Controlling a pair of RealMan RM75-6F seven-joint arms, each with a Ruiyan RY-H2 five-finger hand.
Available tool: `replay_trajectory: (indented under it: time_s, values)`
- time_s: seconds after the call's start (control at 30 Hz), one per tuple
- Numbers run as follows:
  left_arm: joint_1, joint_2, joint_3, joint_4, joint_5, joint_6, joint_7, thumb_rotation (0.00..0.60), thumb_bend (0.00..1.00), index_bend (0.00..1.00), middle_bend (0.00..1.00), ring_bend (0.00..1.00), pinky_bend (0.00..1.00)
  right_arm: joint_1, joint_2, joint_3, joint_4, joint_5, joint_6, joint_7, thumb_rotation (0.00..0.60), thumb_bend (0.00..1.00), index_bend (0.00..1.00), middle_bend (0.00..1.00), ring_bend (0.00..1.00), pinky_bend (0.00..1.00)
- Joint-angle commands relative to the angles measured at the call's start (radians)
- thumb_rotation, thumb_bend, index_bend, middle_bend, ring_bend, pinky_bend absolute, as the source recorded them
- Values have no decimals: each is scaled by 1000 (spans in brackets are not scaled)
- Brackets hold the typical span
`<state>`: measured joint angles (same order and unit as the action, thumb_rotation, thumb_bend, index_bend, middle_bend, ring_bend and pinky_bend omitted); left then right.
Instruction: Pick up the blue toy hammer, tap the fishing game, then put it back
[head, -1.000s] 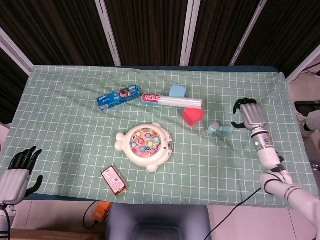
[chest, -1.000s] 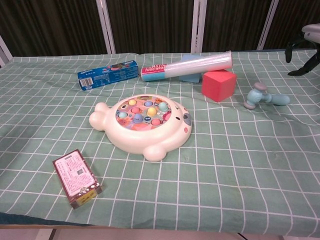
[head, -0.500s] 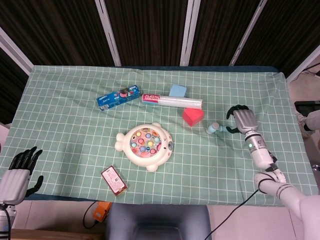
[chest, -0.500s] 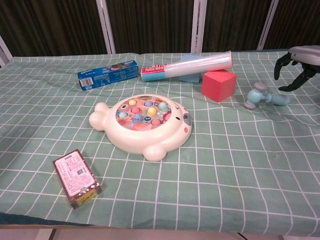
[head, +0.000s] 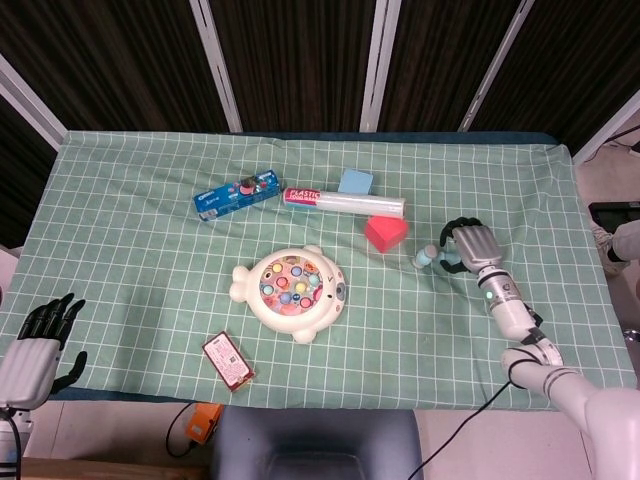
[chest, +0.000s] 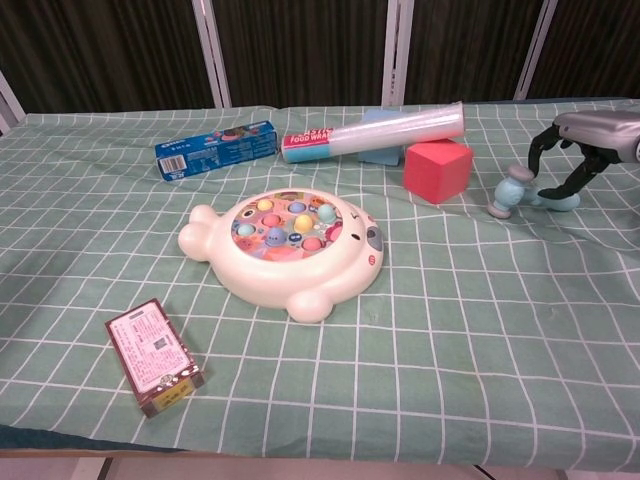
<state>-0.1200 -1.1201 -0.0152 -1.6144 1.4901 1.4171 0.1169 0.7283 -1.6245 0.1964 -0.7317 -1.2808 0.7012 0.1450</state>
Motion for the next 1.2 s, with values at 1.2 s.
replay_trajectory:
  time_s: [1.2]
  values:
    - [7,5,6,-2,14,17,-9,600,415,0,0,0,99,19,-44,-7,24,20,-16,-28,600,500,617,391,217,289]
